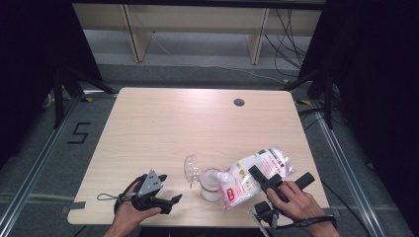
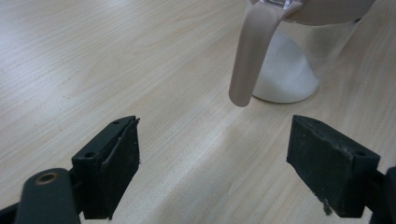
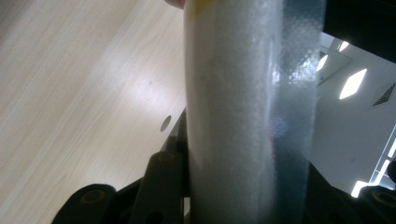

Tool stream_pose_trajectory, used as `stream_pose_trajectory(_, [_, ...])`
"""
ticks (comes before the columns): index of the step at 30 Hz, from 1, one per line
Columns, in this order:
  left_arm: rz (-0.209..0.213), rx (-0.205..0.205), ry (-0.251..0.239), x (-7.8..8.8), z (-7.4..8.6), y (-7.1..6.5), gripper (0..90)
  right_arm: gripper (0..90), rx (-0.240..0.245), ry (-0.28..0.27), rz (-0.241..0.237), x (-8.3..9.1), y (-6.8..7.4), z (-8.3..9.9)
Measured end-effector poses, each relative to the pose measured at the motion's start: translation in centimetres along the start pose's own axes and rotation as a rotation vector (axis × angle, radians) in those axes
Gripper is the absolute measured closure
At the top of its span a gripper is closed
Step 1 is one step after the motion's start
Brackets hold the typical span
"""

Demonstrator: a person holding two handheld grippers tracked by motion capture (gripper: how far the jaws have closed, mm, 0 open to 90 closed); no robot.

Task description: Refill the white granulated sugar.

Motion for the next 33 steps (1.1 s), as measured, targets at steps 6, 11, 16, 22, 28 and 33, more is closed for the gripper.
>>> stream_pose_trajectory(6, [0.000, -0.001, 0.000, -0.01, 0.00, 0.00, 16.8, 73.6, -0.034, 0.007, -0.006, 0.18, 0.13, 0.06])
stream_pose_trajectory(11, [0.002, 0.000, -0.001, 0.00, 0.00, 0.02, 16.8, 73.8, -0.033, 0.005, -0.009, 0.16, 0.16, 0.06])
stream_pose_trajectory(16, [0.000, 0.000, 0.000, 0.00, 0.00, 0.01, 16.7, 73.9, -0.030, 0.005, -0.007, 0.19, 0.09, 0.11])
stream_pose_trajectory(22, [0.002, 0.001, -0.001, 0.00, 0.00, 0.01, 16.7, 74.0, -0.039, 0.003, -0.010, 0.18, 0.14, 0.08])
stream_pose_trajectory(28, [0.000, 0.000, 0.000, -0.01, 0.00, 0.02, 16.8, 74.1, -0.033, 0.004, -0.003, 0.16, 0.10, 0.11])
stream_pose_trajectory(33, [0.000, 0.000, 0.000, -0.01, 0.00, 0.01, 16.7, 74.1, -0.031, 0.002, -0.004, 0.17, 0.08, 0.13])
Point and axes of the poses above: each handheld gripper's, and its own axes: x roughly backward along the jaws, z roughly out of its underside, y roughly to its left, the point moved 1 cm from there along -x, roughly forward along the jaws, and after that the axes turned 7 degrees about x, right-handed, at the moved point
